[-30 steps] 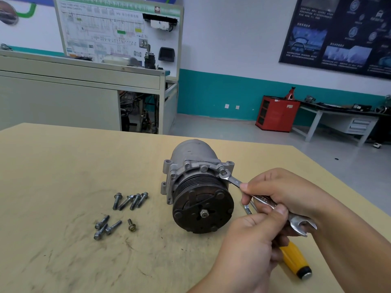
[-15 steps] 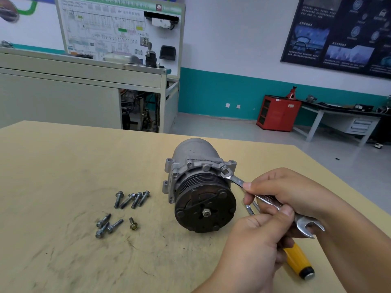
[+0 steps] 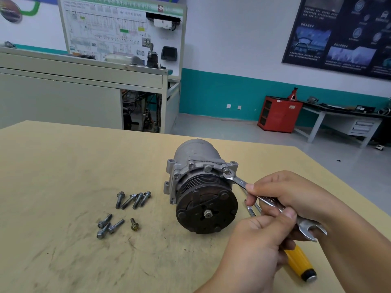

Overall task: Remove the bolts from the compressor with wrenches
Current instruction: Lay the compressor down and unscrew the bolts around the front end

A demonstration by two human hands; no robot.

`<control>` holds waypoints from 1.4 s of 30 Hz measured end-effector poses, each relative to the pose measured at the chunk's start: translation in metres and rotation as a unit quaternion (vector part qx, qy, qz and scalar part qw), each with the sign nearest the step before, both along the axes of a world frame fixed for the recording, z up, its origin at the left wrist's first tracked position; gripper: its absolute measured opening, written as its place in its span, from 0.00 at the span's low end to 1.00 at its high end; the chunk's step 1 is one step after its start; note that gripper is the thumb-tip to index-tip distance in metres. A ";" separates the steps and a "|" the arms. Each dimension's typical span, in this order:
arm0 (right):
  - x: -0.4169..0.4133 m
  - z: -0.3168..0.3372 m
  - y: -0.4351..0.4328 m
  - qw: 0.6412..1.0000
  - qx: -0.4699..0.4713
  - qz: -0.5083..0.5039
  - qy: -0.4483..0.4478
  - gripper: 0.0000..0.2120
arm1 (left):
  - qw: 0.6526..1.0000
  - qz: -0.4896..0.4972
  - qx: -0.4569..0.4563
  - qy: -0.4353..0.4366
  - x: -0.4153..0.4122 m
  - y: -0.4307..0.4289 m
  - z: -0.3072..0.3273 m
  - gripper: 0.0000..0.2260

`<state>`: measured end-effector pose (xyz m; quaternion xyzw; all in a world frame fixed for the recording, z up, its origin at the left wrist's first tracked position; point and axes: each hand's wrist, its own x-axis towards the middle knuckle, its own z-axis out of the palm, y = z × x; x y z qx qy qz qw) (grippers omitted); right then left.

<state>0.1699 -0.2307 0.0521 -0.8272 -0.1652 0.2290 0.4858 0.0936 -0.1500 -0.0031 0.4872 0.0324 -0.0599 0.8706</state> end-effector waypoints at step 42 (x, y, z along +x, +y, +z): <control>-0.021 -0.013 0.019 0.930 0.254 -0.106 0.244 0.08 | 0.992 0.008 -0.111 0.053 -0.015 0.018 0.016 0.15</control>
